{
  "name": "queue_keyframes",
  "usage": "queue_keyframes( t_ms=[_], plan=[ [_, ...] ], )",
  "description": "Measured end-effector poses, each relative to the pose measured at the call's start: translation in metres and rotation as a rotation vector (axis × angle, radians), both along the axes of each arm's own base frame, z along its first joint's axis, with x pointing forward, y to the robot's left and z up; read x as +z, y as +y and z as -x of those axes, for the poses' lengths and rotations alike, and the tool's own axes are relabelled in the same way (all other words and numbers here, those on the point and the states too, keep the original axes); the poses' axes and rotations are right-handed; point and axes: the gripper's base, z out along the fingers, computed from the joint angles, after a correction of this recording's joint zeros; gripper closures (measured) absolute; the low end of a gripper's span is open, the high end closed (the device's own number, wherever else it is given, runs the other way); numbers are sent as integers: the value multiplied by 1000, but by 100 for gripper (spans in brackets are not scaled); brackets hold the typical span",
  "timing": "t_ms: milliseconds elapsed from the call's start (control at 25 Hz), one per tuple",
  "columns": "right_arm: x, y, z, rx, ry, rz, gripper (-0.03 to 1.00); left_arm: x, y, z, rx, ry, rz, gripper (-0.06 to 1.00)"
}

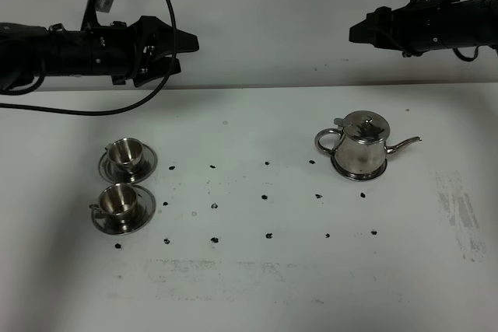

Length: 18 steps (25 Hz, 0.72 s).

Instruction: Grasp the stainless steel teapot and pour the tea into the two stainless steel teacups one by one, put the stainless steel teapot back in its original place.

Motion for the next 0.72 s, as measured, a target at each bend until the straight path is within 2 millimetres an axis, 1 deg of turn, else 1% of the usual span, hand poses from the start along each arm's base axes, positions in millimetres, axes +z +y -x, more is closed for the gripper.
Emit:
queue_keyframes(
  t_ms=[80, 200, 320, 400, 480, 560, 720],
  plan=[
    [2, -4, 1, -11, -6, 74, 43, 3, 5, 3, -2, -9, -131, 30],
    [3, -10, 3, -29, 7, 155, 43, 9, 12, 10, -21, 0, -281, 30],
    [4, -12, 5, -29, 27, 191, 43, 24, 16, 20, -52, 5, -372, 30],
    [6, -10, 8, -13, 43, 197, 43, 39, 17, 26, -51, 7, -395, 30],
    [10, -3, 13, 16, 47, 216, 43, 55, 18, 34, -40, -10, -416, 30],
    [20, 7, 18, 45, 27, 243, 43, 73, 20, 46, -25, -39, -438, 30],
    [50, 33, 32, 93, -39, 266, 45, 94, 25, 76, 12, -79, -504, 30]
  ],
)
